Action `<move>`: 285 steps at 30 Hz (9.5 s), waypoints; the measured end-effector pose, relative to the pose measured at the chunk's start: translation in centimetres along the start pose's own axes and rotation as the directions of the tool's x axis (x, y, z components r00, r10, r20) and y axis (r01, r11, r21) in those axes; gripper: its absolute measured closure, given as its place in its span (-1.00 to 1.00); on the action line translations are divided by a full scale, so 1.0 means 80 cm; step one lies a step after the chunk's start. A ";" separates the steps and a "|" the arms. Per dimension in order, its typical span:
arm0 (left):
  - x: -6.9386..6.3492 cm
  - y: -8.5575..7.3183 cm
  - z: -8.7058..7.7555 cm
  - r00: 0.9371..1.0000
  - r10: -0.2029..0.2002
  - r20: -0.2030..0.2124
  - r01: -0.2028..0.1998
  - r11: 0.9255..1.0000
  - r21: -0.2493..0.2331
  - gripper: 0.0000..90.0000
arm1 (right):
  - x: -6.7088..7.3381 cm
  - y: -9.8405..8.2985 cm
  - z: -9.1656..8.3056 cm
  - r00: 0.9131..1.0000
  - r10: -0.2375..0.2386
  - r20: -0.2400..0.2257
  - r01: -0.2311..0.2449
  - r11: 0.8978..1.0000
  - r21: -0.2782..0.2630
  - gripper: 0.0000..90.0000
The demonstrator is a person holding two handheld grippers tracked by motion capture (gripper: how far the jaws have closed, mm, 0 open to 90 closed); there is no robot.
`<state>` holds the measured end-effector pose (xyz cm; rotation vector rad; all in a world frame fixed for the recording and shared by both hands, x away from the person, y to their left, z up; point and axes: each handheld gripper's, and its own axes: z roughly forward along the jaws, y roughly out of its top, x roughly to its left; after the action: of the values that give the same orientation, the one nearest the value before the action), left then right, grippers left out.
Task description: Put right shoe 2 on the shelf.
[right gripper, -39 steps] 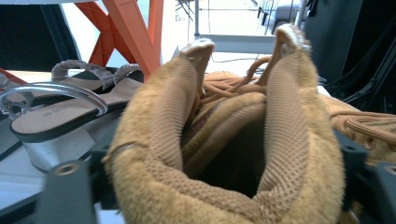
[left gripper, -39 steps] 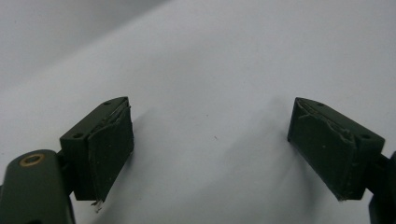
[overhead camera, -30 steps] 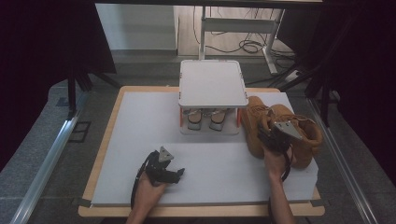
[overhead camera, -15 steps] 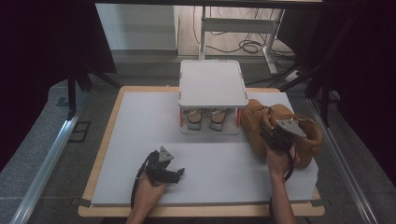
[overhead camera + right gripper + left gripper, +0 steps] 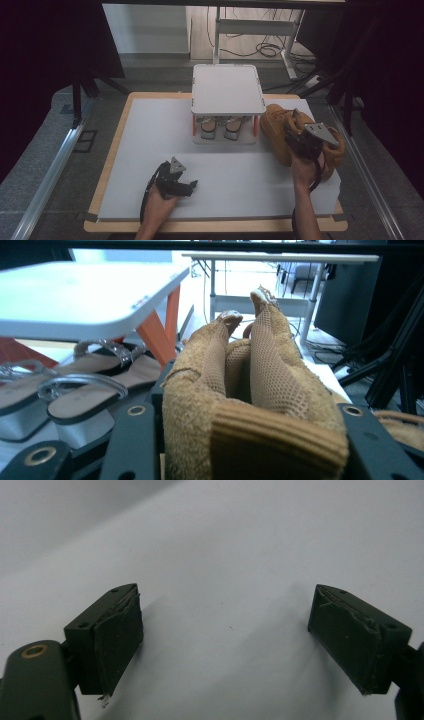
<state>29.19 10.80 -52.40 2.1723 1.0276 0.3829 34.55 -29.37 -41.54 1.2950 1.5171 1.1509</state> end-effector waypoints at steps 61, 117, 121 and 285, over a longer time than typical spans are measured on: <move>0.000 0.000 0.000 1.000 0.002 -0.003 -0.002 1.000 -0.001 -0.69 | 0.000 0.150 -0.021 0.999 -0.041 0.008 0.042 0.984 -0.172 0.21; -0.001 -0.001 0.000 1.000 0.006 -0.004 -0.006 1.000 -0.005 -0.68 | 0.176 0.176 0.063 0.966 -0.091 -0.243 0.037 0.975 -0.219 0.20; -0.001 -0.001 0.000 1.000 0.007 -0.004 -0.007 1.000 -0.005 -0.68 | 0.184 0.175 0.071 0.963 -0.091 -0.254 0.034 0.975 -0.220 0.20; -0.001 -0.001 0.000 1.000 0.007 -0.007 -0.008 1.000 -0.006 -0.68 | 0.178 0.079 0.065 0.800 -0.223 -0.557 0.260 0.965 -0.012 -0.51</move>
<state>29.08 10.74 -52.43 2.1713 1.0212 0.3971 39.09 -14.25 -37.05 0.7926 2.0886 1.3857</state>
